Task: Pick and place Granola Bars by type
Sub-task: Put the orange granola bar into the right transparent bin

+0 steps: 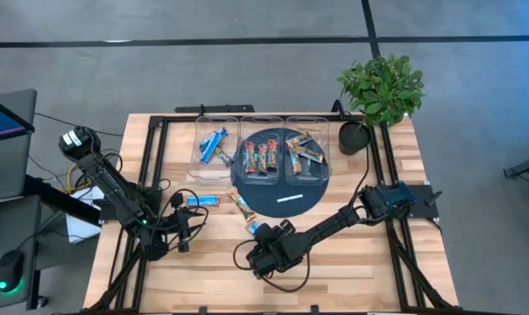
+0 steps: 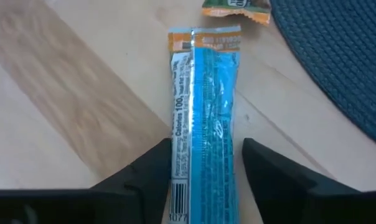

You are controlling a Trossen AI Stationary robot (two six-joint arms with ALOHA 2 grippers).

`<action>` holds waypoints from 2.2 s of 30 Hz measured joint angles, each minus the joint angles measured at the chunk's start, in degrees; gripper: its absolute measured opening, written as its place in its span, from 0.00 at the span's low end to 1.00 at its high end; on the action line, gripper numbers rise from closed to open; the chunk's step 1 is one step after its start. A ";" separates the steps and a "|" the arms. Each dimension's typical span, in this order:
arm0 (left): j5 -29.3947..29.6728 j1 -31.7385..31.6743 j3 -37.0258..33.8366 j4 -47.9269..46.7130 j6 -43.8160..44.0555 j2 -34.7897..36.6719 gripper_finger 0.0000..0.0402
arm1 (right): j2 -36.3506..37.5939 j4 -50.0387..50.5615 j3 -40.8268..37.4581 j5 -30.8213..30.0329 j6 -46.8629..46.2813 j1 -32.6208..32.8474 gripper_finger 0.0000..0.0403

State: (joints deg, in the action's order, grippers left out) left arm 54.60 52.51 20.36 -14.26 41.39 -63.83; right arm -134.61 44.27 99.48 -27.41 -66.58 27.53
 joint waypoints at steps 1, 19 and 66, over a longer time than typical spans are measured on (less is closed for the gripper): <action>0.00 0.00 0.00 0.02 0.02 0.00 0.32 | 0.02 0.02 -0.02 0.05 0.82 0.04 0.45; 0.04 0.00 0.00 -0.37 0.15 0.00 0.32 | 1.87 5.04 3.44 -4.16 5.13 3.14 0.18; -0.81 0.02 0.00 0.84 2.65 0.00 0.32 | 6.36 45.74 15.06 -14.26 -8.43 -28.84 0.16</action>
State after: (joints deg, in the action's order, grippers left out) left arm 53.78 52.53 20.36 -13.42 44.04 -63.83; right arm -128.25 90.01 114.54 -41.67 -75.01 -1.32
